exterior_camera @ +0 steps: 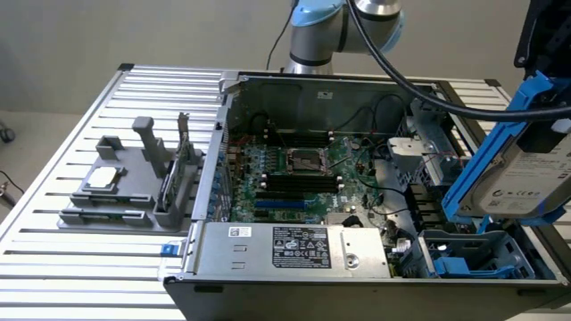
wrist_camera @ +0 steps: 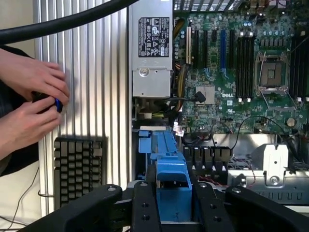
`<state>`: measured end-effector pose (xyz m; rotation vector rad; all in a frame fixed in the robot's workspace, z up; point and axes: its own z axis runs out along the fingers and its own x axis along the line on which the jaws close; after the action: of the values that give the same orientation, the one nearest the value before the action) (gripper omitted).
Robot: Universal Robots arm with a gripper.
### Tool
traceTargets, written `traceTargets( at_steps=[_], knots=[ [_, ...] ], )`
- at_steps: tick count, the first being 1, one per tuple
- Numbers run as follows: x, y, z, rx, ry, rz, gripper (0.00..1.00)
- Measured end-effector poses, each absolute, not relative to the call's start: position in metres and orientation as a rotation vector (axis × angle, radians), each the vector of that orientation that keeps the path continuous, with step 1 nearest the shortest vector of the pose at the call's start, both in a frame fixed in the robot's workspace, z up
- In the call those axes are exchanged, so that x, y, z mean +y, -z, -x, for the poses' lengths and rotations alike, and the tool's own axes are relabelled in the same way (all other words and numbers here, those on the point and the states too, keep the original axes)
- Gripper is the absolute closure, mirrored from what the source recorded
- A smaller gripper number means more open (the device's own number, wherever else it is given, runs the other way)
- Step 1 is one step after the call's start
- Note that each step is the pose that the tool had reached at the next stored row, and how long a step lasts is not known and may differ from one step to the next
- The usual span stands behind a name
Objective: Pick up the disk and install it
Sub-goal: 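Pick up the disk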
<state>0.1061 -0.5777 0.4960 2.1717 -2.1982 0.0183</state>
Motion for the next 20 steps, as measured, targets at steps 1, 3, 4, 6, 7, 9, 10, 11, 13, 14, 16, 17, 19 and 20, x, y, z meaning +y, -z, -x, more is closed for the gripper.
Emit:
traceTargets(
  at_steps=[1,3,4,6,7,9,10,11,13,14,16,17,19,20],
  knots=[
    [-0.578,-0.494,-0.106,-2.198,-0.018,-2.172,0.68],
    [-0.579,-0.490,-0.107,-2.198,-0.018,-2.172,0.68],
    [-0.579,-0.489,-0.107,-2.198,-0.018,-2.172,0.68],
    [-0.579,-0.485,-0.107,-2.198,-0.018,-2.172,0.68],
    [-0.580,-0.483,-0.107,-2.198,-0.018,-2.172,0.68],
    [-0.580,-0.480,-0.108,-2.198,-0.018,-2.172,0.68],
    [-0.580,-0.478,-0.108,-2.198,-0.018,-2.172,0.68],
    [-0.580,-0.476,-0.109,-2.198,-0.018,-2.172,0.68],
    [-0.580,-0.472,-0.110,-2.198,-0.018,-2.172,0.68],
    [-0.580,-0.471,-0.110,-2.198,-0.018,-2.172,0.68],
    [-0.581,-0.467,-0.111,-2.198,-0.018,-2.172,0.68],
    [-0.581,-0.465,-0.111,-2.198,-0.018,-2.172,0.68],
    [-0.581,-0.461,-0.112,-2.198,-0.018,-2.172,0.68],
    [-0.581,-0.460,-0.113,-2.198,-0.018,-2.172,0.68]
  ],
)
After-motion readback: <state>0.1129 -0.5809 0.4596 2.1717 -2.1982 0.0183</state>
